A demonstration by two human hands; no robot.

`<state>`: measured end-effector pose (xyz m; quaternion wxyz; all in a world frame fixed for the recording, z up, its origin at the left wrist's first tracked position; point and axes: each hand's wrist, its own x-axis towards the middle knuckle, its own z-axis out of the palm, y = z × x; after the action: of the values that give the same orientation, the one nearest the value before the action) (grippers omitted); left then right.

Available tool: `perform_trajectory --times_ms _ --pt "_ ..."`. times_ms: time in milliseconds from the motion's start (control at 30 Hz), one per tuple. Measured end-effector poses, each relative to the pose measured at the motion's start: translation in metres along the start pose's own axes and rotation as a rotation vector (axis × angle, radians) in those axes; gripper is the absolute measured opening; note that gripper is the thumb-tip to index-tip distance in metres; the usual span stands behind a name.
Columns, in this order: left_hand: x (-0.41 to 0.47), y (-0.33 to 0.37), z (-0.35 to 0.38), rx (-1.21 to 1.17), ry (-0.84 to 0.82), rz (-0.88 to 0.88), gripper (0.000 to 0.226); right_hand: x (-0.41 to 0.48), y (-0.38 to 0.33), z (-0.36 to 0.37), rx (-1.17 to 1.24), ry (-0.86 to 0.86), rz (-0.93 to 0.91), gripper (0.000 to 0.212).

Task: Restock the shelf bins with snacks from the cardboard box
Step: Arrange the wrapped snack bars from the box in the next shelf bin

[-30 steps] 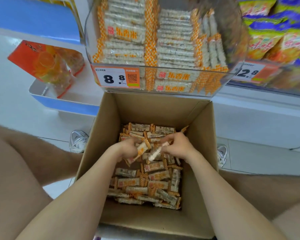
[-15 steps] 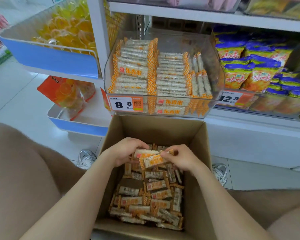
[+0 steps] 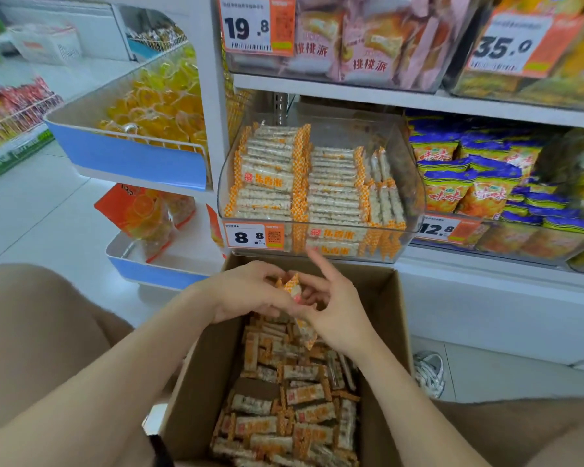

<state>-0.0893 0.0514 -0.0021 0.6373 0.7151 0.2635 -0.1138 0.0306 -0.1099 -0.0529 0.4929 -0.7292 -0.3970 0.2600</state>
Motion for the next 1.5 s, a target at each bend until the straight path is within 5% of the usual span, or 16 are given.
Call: perform_trajectory --times_ms 233,367,500,733,867,1033,1500 --pt "-0.022 0.020 -0.014 0.097 0.207 0.038 0.047 -0.010 -0.050 -0.002 -0.101 -0.036 -0.083 0.105" --pt "-0.038 0.041 -0.023 0.064 0.285 0.200 0.025 -0.009 -0.058 -0.020 -0.161 -0.105 -0.120 0.065" --pt "-0.048 0.058 -0.032 0.103 0.314 0.356 0.029 -0.005 -0.075 -0.025 -0.199 -0.070 -0.156 0.056" --pt "-0.036 0.066 -0.072 0.407 0.907 0.447 0.041 0.057 -0.111 -0.040 -0.558 0.202 -0.231 0.065" --pt "-0.017 0.065 -0.082 0.545 0.846 0.233 0.055 0.109 -0.125 -0.033 -0.893 0.127 -0.318 0.053" --pt "-0.003 0.067 -0.084 0.732 0.905 0.226 0.037 0.144 -0.113 -0.016 -0.864 0.114 -0.273 0.055" --pt "-0.010 0.065 -0.078 0.731 0.919 0.263 0.024 0.140 -0.103 -0.007 -0.947 -0.024 -0.290 0.071"
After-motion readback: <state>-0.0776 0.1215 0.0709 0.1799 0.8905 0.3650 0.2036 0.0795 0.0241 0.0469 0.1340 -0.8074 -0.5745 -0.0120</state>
